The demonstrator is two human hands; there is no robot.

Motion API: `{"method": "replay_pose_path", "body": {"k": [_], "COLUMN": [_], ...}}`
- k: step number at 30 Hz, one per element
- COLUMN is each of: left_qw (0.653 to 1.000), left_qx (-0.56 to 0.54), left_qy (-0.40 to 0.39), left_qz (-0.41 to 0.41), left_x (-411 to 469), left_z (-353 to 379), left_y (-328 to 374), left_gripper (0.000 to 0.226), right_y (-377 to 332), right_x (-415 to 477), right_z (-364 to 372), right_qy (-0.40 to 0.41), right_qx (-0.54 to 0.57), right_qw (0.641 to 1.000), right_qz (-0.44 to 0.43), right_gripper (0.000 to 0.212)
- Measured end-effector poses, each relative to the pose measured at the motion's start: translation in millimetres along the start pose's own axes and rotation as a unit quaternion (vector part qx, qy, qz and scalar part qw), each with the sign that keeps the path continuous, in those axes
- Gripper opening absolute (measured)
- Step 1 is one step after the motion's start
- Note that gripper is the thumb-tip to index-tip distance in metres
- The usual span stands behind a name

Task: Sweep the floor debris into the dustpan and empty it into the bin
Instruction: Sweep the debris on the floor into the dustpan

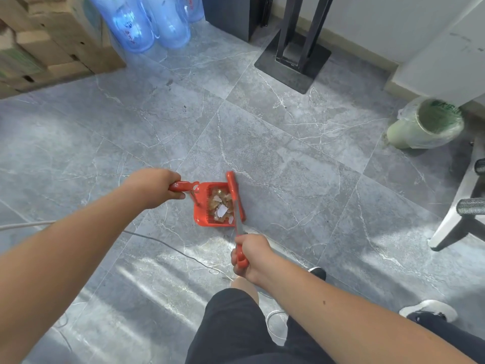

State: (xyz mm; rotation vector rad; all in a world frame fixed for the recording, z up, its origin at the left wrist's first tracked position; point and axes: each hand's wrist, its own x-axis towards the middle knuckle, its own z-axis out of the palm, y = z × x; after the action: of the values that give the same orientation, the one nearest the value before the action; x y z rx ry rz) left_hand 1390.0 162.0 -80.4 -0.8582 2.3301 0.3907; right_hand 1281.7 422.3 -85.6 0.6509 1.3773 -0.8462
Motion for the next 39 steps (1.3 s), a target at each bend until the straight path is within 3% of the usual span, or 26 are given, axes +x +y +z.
{"method": "replay_pose_path", "body": {"k": [15,21,25,30,39], "left_qw": [0.999,0.989,0.983,0.980,0.977], "left_qx": [-0.032,-0.129,-0.164,-0.170,-0.178], "left_qy": [0.002,0.006,0.002,-0.008,-0.027], "left_qz": [-0.024,-0.068,-0.084,-0.102,-0.113], "left_x": [-10.6,-18.9,-26.4,-32.0,-32.6], "left_z": [2.0,18.0,33.7,44.8,44.6], "left_y": [-9.1,-17.5,-16.0,-16.4,-15.5], "left_gripper": [0.029,0.030,0.027,0.024,0.030], "right_y": [-23.0,-18.8,-4.2,10.0,5.2], "right_x": [-14.0,2.0,23.9,19.2,-7.9], "right_z": [8.5,6.4,12.6,18.7,14.2], "right_qy": [0.043,0.076,0.098,0.071,0.009], "right_qx": [-0.012,-0.063,-0.109,-0.143,-0.119], "right_qw": [0.999,0.994,0.989,0.987,0.993], "right_qz": [-0.024,-0.040,-0.030,-0.012,0.012], "right_gripper": [0.016,0.016,0.029,0.032,0.011]}}
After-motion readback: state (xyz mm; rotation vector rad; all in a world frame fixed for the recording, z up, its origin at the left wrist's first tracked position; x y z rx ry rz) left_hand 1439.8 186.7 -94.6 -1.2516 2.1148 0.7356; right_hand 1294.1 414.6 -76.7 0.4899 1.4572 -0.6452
